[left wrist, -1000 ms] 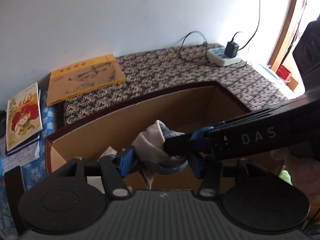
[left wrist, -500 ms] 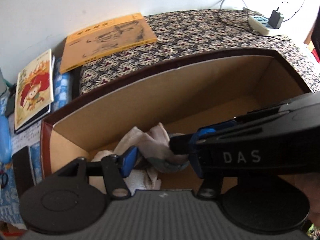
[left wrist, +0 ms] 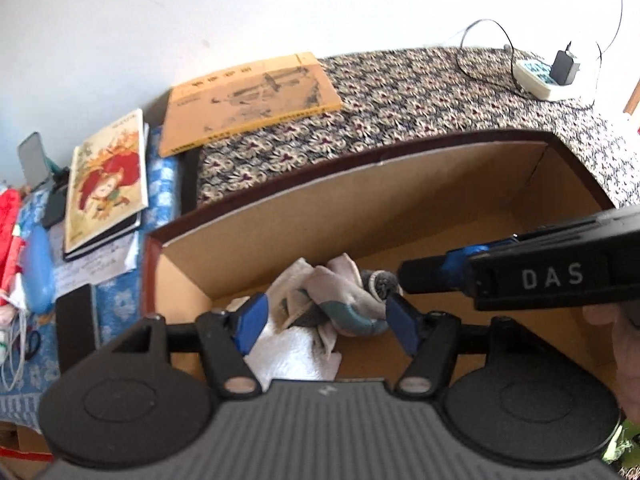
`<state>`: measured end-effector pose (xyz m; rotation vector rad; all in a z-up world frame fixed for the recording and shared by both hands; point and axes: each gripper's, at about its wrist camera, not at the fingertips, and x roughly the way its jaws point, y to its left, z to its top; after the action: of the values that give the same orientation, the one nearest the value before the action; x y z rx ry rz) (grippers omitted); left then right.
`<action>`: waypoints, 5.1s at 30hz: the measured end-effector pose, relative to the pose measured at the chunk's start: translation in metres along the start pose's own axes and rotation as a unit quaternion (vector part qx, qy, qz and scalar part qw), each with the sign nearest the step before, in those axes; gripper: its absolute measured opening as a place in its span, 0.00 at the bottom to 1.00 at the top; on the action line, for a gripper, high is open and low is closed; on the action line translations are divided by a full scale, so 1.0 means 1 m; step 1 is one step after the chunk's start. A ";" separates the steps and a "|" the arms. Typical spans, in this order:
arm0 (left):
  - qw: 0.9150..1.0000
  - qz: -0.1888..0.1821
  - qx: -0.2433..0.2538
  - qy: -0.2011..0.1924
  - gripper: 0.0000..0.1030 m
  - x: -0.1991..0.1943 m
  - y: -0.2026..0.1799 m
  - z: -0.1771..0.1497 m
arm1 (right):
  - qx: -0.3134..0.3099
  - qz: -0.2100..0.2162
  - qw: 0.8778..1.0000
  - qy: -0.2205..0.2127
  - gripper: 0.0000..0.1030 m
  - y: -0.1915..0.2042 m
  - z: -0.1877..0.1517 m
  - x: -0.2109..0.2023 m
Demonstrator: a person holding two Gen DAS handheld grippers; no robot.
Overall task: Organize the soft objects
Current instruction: 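Lower the sock bundle into the box and open the right gripper, then withdraw the right gripper from the box toward the ribbon toy, then lower the right gripper onto the red-white ribbon toy and close it, then lift the ribbon toy into the box and open the right gripper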
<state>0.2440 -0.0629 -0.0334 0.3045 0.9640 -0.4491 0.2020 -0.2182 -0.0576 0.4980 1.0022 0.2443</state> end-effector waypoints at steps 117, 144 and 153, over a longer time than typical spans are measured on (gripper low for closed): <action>0.985 -0.092 -0.142 0.027 0.74 -0.078 -0.014 -0.242 | -0.018 0.038 0.995 0.088 0.21 0.059 -0.204 -0.033; 0.988 -0.123 -0.093 -0.012 0.21 -0.060 -0.017 -0.196 | -0.022 0.057 0.997 0.046 0.12 0.046 -0.175 -0.005; 0.981 -0.180 -0.039 -0.053 0.17 -0.109 -0.043 -0.173 | -0.049 0.056 0.997 0.010 0.10 0.041 -0.167 -0.063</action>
<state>0.0450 0.0014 -0.0369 0.0320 0.9321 -0.7480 0.0274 -0.1615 -0.0634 0.4641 0.9786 0.3966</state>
